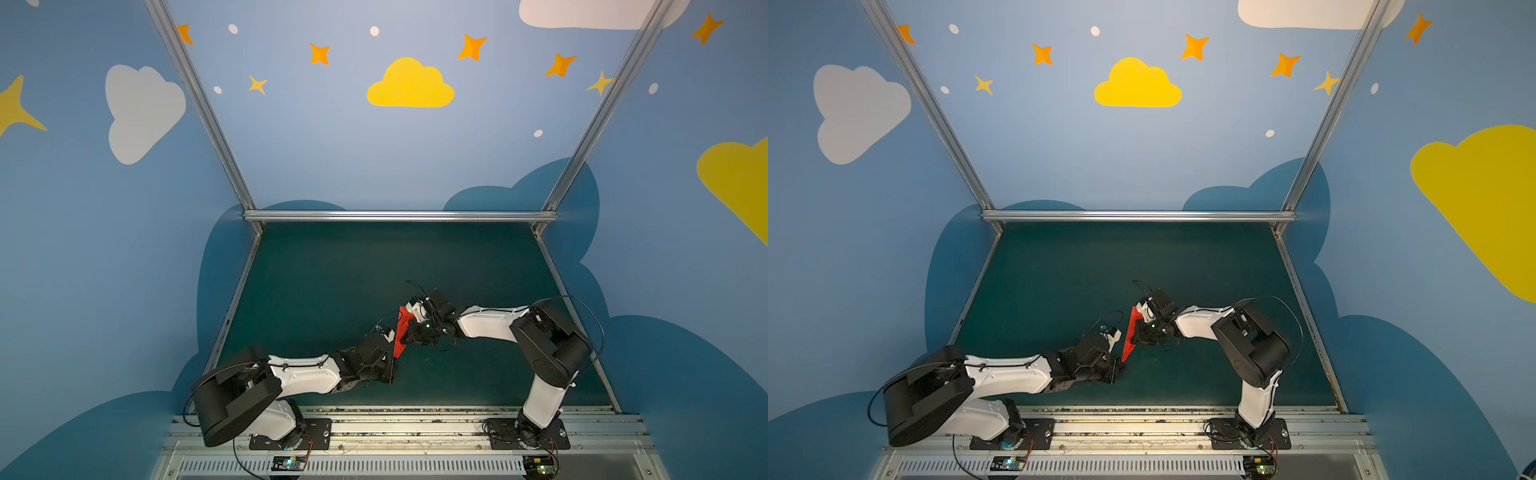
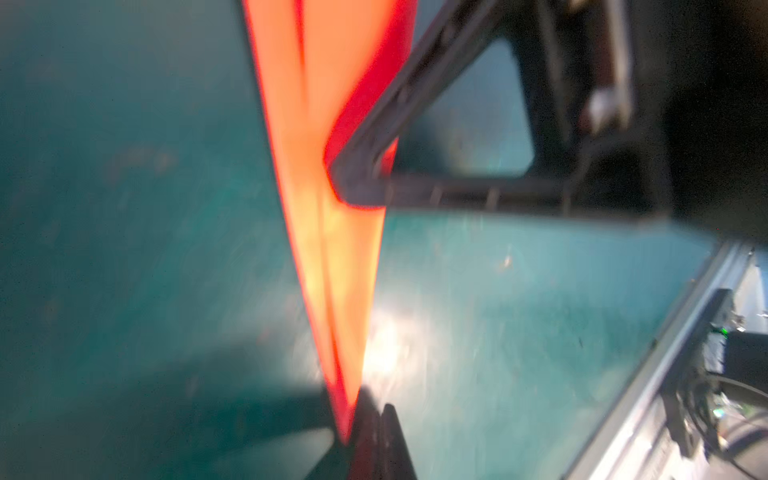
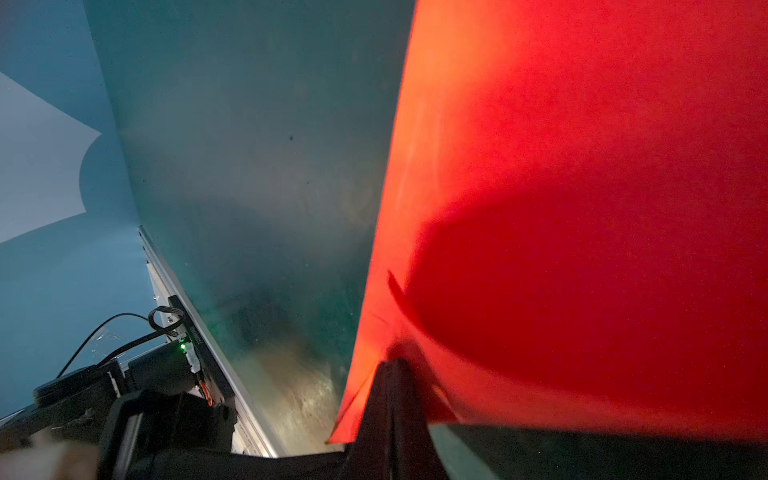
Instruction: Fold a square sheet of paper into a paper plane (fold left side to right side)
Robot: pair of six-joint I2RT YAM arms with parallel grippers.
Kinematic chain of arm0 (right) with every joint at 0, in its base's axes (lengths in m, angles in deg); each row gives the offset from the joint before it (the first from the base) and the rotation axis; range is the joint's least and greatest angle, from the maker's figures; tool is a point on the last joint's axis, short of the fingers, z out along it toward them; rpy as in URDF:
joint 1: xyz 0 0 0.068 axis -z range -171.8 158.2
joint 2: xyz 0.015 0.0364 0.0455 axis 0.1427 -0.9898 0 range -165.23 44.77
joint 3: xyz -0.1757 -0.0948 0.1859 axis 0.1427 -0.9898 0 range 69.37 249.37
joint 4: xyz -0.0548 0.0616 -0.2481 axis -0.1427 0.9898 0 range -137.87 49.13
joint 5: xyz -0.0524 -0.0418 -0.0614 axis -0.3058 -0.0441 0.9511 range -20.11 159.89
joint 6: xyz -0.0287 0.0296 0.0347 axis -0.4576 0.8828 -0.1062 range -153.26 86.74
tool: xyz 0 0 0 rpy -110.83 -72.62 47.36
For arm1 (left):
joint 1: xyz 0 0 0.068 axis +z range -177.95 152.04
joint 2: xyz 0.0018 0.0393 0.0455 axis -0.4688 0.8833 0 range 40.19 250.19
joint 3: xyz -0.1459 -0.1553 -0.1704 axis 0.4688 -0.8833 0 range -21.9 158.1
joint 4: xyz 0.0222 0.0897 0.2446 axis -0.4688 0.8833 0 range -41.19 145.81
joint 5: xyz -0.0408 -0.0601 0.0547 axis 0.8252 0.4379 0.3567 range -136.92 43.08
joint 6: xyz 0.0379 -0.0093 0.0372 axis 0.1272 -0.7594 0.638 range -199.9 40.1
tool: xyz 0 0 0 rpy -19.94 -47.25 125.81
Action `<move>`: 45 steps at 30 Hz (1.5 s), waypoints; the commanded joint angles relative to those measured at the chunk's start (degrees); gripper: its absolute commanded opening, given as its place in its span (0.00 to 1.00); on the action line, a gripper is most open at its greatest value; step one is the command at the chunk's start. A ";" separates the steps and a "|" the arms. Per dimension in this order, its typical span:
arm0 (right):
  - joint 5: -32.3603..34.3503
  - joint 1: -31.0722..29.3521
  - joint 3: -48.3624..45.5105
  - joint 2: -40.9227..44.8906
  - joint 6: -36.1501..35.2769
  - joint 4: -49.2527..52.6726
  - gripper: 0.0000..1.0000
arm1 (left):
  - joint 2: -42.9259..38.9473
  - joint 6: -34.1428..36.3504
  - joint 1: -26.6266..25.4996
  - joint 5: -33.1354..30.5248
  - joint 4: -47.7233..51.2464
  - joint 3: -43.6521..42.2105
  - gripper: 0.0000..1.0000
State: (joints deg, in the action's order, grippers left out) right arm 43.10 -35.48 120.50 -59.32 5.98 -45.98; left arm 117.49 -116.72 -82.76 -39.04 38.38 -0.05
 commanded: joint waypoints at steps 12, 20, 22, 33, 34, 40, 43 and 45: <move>3.76 -0.45 -3.61 -3.40 1.27 4.27 0.00 | -11.10 -2.27 2.14 -5.55 16.21 4.15 0.03; 4.07 -0.57 -4.01 -3.13 1.62 4.32 0.00 | 1.35 3.96 3.91 -1.86 13.99 13.28 0.03; 4.11 -0.52 -3.95 -2.98 1.70 4.35 0.00 | 4.04 5.12 4.26 -1.12 13.70 14.80 0.03; 4.28 -0.52 -3.86 -2.87 1.80 4.65 0.00 | 10.48 6.23 4.63 1.44 10.64 15.55 0.03; 4.30 -0.53 -3.93 -2.88 1.76 4.70 0.00 | 10.57 6.05 4.72 1.35 10.53 15.06 0.03; 4.29 -0.46 -3.79 -2.87 1.80 4.88 0.00 | 10.17 5.28 4.86 1.26 9.75 12.43 0.03; 4.29 -0.52 -3.82 -3.01 1.78 4.89 0.00 | 9.45 4.50 4.87 1.17 9.09 10.76 0.03; 4.37 -0.53 -3.85 -2.89 1.82 4.96 0.00 | 8.83 4.04 4.80 1.30 8.77 9.62 0.03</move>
State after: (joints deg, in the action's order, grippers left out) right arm 42.86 -35.39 119.49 -59.10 8.01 -47.71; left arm 126.88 -112.08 -78.17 -37.97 45.55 11.82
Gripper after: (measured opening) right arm 0.050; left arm 0.047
